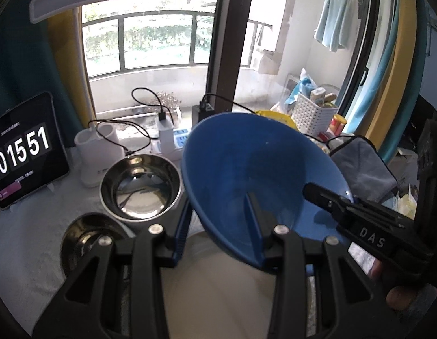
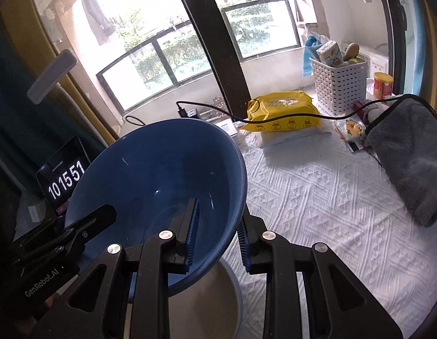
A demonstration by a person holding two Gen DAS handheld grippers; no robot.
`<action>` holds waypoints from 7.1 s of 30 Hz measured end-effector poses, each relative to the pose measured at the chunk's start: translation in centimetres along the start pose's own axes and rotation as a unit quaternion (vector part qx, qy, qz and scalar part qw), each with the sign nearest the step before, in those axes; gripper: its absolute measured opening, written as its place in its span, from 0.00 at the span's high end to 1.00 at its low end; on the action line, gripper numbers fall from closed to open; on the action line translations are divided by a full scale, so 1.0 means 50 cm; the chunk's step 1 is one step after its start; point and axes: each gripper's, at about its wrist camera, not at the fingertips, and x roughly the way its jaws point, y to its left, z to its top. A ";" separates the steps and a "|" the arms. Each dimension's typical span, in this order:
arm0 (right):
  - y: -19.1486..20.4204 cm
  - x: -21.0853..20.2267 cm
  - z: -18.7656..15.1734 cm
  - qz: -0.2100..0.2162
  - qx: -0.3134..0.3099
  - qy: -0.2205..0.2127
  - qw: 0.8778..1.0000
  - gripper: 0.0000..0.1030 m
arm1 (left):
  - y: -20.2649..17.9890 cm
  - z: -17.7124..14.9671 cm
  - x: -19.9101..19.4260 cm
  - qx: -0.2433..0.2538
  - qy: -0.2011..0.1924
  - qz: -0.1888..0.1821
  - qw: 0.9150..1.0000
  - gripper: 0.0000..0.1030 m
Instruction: Organize plates and bowls
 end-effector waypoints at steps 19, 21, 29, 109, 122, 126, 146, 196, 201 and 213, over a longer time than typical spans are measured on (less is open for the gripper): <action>0.102 -0.086 -0.064 0.008 -0.032 -0.007 0.999 0.73 | 0.063 -0.071 -0.122 -0.013 -0.024 -0.002 1.000 0.63; 0.113 -0.094 -0.073 0.009 -0.035 -0.007 0.999 0.73 | 0.070 -0.080 -0.135 -0.016 -0.026 -0.002 1.000 0.63; 0.153 -0.114 -0.110 0.013 -0.050 0.000 0.999 0.73 | 0.096 -0.118 -0.175 -0.026 -0.028 0.000 0.999 0.63; 0.323 -0.060 -0.374 0.044 -0.101 0.111 0.988 0.73 | 0.280 -0.406 -0.243 -0.108 0.045 0.044 0.992 0.62; 0.314 -0.076 -0.362 0.041 -0.094 0.097 0.990 0.67 | 0.290 -0.391 -0.273 -0.120 0.032 0.046 0.991 0.61; 0.310 -0.084 -0.355 0.041 -0.091 0.091 0.991 0.67 | 0.288 -0.386 -0.282 -0.120 0.027 0.044 0.991 0.61; 0.327 -0.125 -0.308 0.038 -0.110 0.055 0.992 0.56 | 0.286 -0.332 -0.311 -0.117 -0.008 0.062 0.991 0.49; 0.332 0.077 -0.169 0.024 -0.120 0.080 0.989 0.56 | 0.371 -0.165 -0.108 -0.076 0.055 0.056 0.994 0.33; 0.331 0.103 -0.165 0.026 -0.118 0.088 0.989 0.56 | 0.374 -0.159 -0.081 -0.073 0.067 0.048 0.994 0.33; 0.330 0.160 -0.152 0.040 -0.121 0.103 0.986 0.56 | 0.397 -0.146 -0.015 -0.072 0.125 0.004 0.990 0.33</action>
